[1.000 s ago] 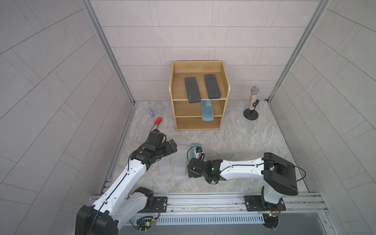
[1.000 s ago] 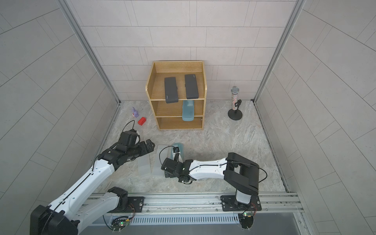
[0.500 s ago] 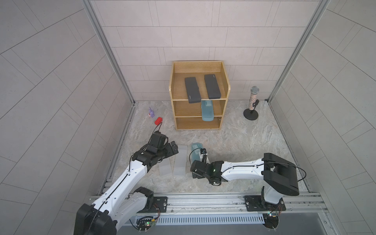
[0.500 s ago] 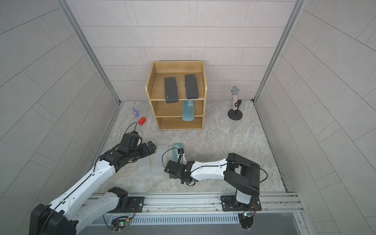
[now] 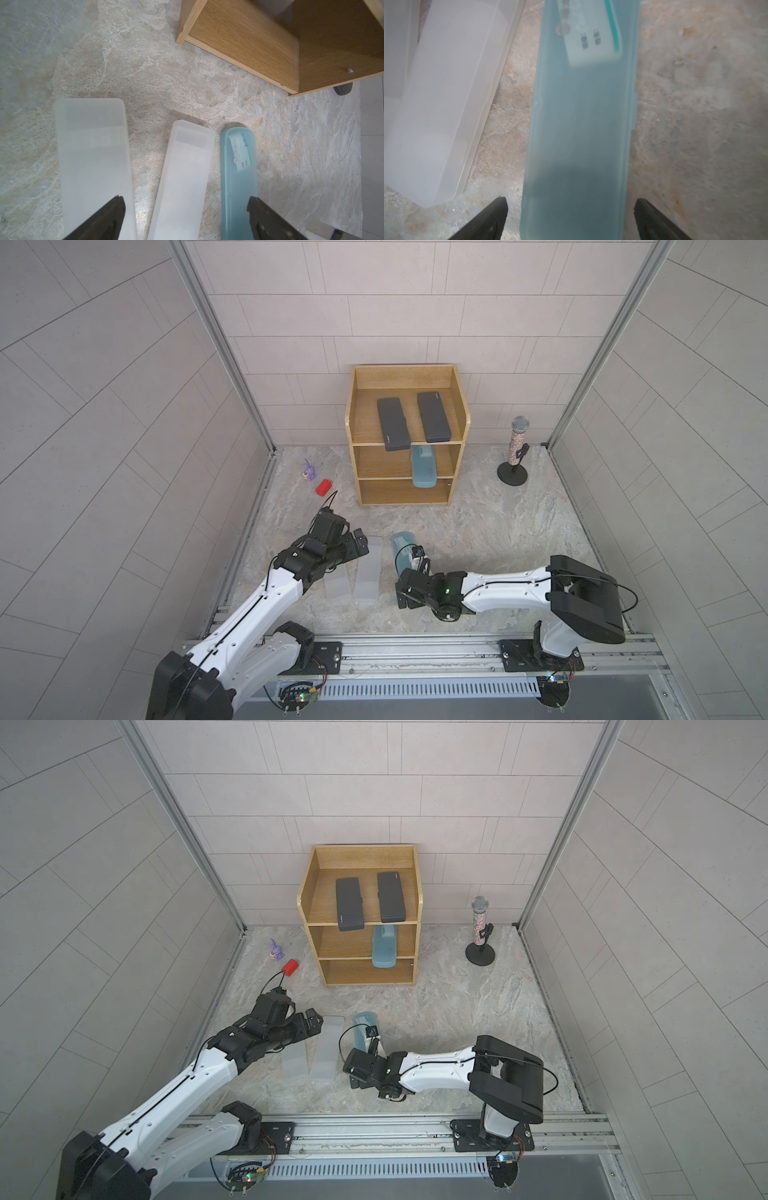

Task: Place the pencil cases on the shelf according to color
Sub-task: Pick up the pencil case from the center of the board.

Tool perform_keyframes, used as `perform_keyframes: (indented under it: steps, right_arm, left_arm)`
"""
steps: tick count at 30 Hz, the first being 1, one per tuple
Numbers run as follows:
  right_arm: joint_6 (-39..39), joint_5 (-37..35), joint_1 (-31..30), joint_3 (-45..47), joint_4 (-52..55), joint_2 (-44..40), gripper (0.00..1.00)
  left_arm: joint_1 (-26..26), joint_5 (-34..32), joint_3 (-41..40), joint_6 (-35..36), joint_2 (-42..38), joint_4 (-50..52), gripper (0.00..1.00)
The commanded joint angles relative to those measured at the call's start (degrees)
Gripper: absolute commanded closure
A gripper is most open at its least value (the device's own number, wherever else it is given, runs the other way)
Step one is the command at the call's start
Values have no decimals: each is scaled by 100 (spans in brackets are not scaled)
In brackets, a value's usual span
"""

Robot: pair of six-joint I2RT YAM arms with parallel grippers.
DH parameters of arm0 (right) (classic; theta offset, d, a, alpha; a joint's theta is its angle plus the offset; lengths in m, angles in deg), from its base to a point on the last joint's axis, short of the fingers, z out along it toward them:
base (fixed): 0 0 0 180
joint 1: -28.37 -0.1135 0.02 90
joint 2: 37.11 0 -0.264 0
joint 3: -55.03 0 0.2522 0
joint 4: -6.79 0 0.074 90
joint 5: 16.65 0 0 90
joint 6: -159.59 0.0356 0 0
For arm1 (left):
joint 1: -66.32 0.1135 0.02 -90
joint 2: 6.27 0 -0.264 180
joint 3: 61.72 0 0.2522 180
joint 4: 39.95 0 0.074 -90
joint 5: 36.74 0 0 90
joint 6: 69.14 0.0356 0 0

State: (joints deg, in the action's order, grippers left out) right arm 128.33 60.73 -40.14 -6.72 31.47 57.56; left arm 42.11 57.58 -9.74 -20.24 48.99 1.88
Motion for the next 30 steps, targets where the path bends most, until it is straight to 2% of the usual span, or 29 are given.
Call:
perform_keyframes:
  steps: [1,6,15,18,22,30]
  right_arm:
    - [64,-5,-74,-54,-126,295,0]
    - [257,-348,-188,-147,226,602,0]
    - [603,-983,-617,-216,1035,503,0]
    - [720,-1023,-737,-189,1015,572,0]
    - [881,-1024,-822,-100,837,703,6]
    - [956,-1331,-889,201,663,343,27]
  left_arm:
    - [-25,-159,90,40,-101,43,0]
    - [-23,-258,117,129,-215,203,0]
    - [-27,-323,86,128,-362,251,0]
    - [-27,-240,2,94,-363,200,0]
    - [-24,-194,-131,-11,-423,180,0]
    - [-23,-309,-100,-12,-707,449,0]
